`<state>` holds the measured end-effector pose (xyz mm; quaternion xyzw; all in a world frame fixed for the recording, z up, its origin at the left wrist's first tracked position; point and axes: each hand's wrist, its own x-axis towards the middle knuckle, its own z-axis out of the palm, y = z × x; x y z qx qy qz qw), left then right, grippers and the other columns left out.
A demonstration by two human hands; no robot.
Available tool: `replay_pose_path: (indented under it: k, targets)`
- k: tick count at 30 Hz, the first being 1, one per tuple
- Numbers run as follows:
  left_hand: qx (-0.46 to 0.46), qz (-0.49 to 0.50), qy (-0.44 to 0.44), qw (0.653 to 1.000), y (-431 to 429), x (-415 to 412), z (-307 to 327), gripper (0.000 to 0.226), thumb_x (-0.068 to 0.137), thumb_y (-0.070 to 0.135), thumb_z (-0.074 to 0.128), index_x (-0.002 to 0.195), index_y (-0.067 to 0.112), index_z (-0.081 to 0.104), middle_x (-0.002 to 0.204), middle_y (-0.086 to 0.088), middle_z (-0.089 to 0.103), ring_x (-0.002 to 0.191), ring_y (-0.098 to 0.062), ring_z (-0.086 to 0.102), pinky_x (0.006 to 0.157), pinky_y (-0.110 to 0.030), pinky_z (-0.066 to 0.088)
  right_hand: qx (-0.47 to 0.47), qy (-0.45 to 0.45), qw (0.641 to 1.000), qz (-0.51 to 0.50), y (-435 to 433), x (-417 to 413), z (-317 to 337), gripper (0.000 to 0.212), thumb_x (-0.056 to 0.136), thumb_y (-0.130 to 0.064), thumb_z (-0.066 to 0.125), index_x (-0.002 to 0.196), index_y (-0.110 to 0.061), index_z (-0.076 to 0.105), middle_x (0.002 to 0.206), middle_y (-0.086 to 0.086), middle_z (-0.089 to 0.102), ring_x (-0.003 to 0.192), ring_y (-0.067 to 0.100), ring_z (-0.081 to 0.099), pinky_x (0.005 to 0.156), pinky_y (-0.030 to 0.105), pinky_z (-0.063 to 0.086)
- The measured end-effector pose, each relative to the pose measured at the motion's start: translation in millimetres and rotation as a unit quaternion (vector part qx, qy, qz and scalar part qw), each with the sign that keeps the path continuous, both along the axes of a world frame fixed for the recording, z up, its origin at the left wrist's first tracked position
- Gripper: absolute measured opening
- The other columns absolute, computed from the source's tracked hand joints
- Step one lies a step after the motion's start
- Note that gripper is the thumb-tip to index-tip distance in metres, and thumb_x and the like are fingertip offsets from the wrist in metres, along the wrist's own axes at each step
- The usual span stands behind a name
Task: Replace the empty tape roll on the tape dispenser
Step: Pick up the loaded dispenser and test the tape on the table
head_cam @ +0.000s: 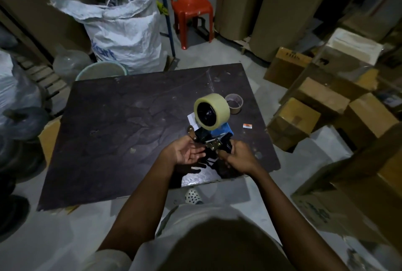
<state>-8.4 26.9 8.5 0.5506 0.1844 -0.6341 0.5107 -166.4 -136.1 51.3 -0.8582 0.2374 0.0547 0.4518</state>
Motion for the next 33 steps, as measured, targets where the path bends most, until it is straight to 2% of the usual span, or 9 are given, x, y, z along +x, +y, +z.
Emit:
replay_pose_path:
  k: [6, 11, 16, 20, 22, 24, 27, 30, 33]
  targets:
    - [0.004, 0.018, -0.079, 0.997, -13.6, -9.6, 18.1, 0.029, 0.101, 0.032, 0.054, 0.094, 0.005, 0.064, 0.069, -0.007, 0.073, 0.049, -0.015, 0.068, 0.044, -0.023, 0.054, -0.026, -0.008, 0.999, -0.044, -0.4, -33.7, 8.2, 0.039, 0.083, -0.048, 0.069, 0.088, -0.01, 0.06, 0.062, 0.013, 0.067, 0.056, 0.023, 0.066, 0.062, 0.046, 0.057]
    - [0.021, -0.012, -0.14, 0.99, -8.3, -22.2, 30.0, 0.022, 0.101, 0.017, 0.051, 0.085, 0.007, 0.062, 0.057, -0.003, 0.068, 0.047, -0.011, 0.065, 0.043, -0.023, 0.055, -0.021, -0.017, 0.997, -0.077, 12.4, -64.2, 11.9, 0.038, 0.085, -0.042, 0.072, 0.089, -0.006, 0.061, 0.061, 0.018, 0.065, 0.05, 0.023, 0.062, 0.055, 0.049, 0.053]
    - [0.045, -0.015, -0.19, 0.981, 7.8, -29.1, 33.3, 0.014, 0.101, 0.013, 0.05, 0.093, 0.005, 0.059, 0.082, -0.01, 0.063, 0.069, -0.019, 0.059, 0.046, -0.024, 0.055, -0.05, -0.02, 0.995, -0.082, 30.9, -88.3, 5.9, 0.035, 0.087, -0.036, 0.074, 0.082, -0.004, 0.06, 0.055, 0.014, 0.063, 0.046, 0.019, 0.059, 0.053, 0.046, 0.052]
    - [0.049, -0.032, -0.22, 0.974, 16.6, -26.4, 23.7, 0.014, 0.102, 0.007, 0.047, 0.096, 0.003, 0.059, 0.083, -0.012, 0.064, 0.072, -0.024, 0.063, 0.046, -0.026, 0.055, -0.037, -0.014, 0.996, -0.077, 47.6, -94.9, -5.0, 0.033, 0.084, -0.046, 0.07, 0.088, -0.015, 0.06, 0.062, 0.006, 0.065, 0.059, 0.024, 0.064, 0.057, 0.041, 0.054]
    - [0.048, -0.049, -0.22, 0.973, 19.1, -21.5, 17.2, 0.014, 0.102, 0.007, 0.047, 0.095, 0.003, 0.06, 0.085, -0.013, 0.065, 0.075, -0.024, 0.065, 0.047, -0.025, 0.056, -0.055, -0.028, 0.996, -0.07, 53.6, -94.8, -8.5, 0.029, 0.087, -0.039, 0.072, 0.084, -0.016, 0.055, 0.061, -0.001, 0.055, 0.057, 0.015, 0.056, 0.054, 0.031, 0.047]
    - [0.051, -0.057, -0.22, 0.973, 21.1, -13.8, 12.5, 0.018, 0.1, 0.006, 0.047, 0.089, 0.004, 0.06, 0.083, -0.012, 0.065, 0.074, -0.023, 0.064, 0.046, -0.024, 0.056, -0.083, -0.057, 0.993, -0.066, 60.9, -92.1, -8.0, 0.032, 0.089, -0.028, 0.074, 0.073, -0.024, 0.047, 0.057, -0.012, 0.04, 0.051, 0.002, 0.044, 0.049, 0.014, 0.031]
    - [0.064, -0.055, -0.231, 0.969, 21.3, 3.3, 10.0, 0.018, 0.097, 0.004, 0.049, 0.083, 0.006, 0.058, 0.063, -0.007, 0.068, 0.069, -0.02, 0.061, 0.048, -0.025, 0.053, -0.096, -0.095, 0.987, -0.093, 71.7, -84.2, -20.2, 0.053, 0.084, -0.013, 0.077, 0.065, -0.039, 0.034, 0.054, -0.015, 0.037, 0.051, -0.003, 0.05, 0.048, 0.01, 0.032]
    - [0.065, -0.082, -0.239, 0.965, 24.0, 26.0, 7.6, 0.017, 0.096, 0.012, 0.057, 0.08, 0.012, 0.063, 0.066, -0.002, 0.066, 0.069, -0.015, 0.057, 0.06, -0.027, 0.045, -0.108, -0.081, 0.985, -0.106, 81.5, -76.4, -41.0, 0.049, 0.081, -0.019, 0.079, 0.064, -0.035, 0.036, 0.058, -0.01, 0.041, 0.052, 0.004, 0.041, 0.049, 0.011, 0.022]
    - [0.059, -0.096, -0.228, 0.967, 28.9, 46.4, 0.6, 0.011, 0.095, 0.024, 0.064, 0.087, 0.02, 0.07, 0.079, 0.005, 0.065, 0.071, -0.012, 0.055, 0.062, -0.026, 0.043, -0.101, -0.037, 0.988, -0.11, 82.5, -66.4, -56.0, 0.032, 0.082, -0.024, 0.076, 0.07, -0.023, 0.047, 0.063, -0.004, 0.048, 0.058, 0.016, 0.048, 0.056, 0.023, 0.029]
